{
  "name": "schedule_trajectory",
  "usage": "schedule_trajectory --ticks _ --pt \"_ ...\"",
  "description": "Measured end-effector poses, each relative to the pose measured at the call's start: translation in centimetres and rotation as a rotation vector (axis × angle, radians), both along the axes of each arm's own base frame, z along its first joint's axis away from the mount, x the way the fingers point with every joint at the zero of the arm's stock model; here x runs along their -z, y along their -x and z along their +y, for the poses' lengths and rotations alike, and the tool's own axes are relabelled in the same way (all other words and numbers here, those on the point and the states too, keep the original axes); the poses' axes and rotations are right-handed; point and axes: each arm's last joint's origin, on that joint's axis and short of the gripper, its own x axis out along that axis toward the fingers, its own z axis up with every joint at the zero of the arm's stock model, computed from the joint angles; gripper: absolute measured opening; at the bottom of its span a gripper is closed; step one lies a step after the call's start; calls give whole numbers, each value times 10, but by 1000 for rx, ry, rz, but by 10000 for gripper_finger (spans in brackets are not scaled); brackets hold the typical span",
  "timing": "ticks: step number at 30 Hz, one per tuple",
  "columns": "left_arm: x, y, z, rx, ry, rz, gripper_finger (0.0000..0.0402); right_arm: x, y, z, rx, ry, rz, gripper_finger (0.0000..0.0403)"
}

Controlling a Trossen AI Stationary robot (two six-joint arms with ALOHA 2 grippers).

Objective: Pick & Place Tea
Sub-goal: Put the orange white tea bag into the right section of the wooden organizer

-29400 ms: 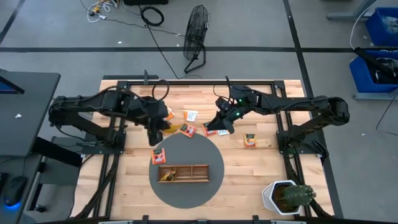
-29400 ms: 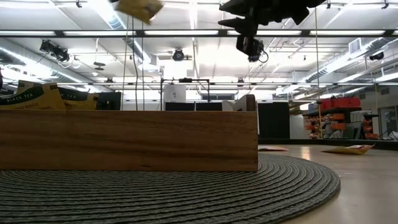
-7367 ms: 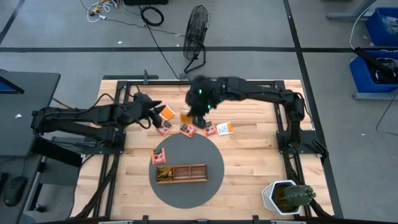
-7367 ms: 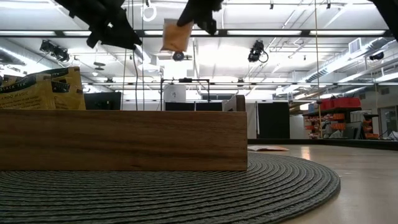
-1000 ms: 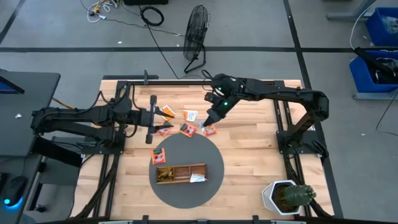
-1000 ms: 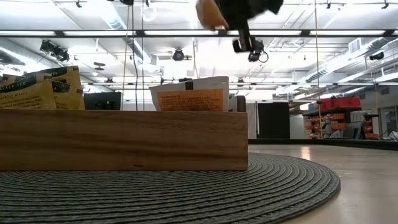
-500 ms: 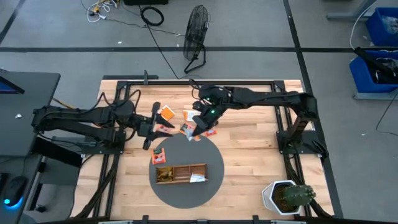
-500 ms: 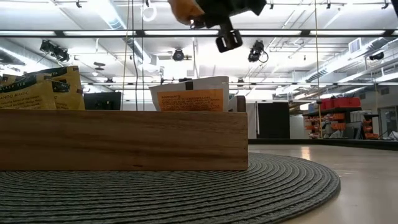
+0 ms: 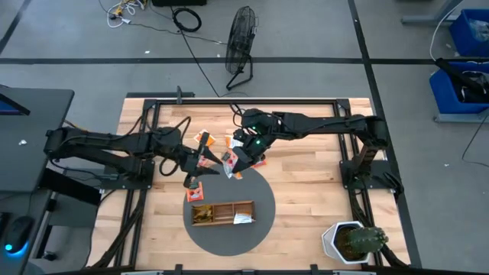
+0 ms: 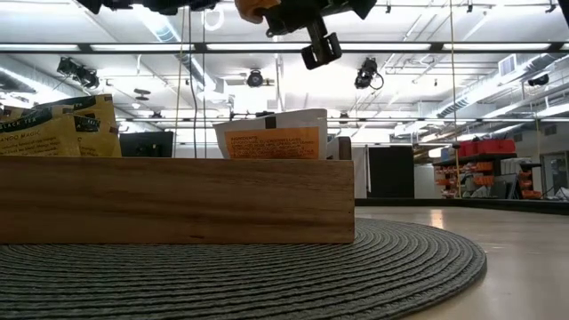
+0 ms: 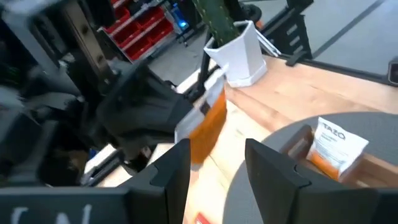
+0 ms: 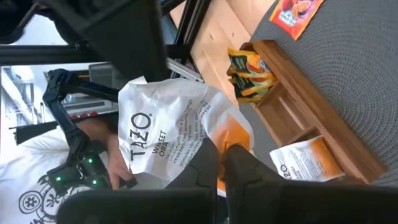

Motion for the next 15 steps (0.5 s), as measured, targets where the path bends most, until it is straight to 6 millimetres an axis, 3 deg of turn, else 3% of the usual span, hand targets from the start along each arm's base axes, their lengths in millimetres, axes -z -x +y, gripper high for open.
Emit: schedule_trajectory --ticks 9,15 --pt "-6 -6 3 -97 -15 -88 158 0 0 4 -10 1 5 0" --pt "-4 -6 1 -28 6 -66 158 0 0 4 -13 5 2 0"
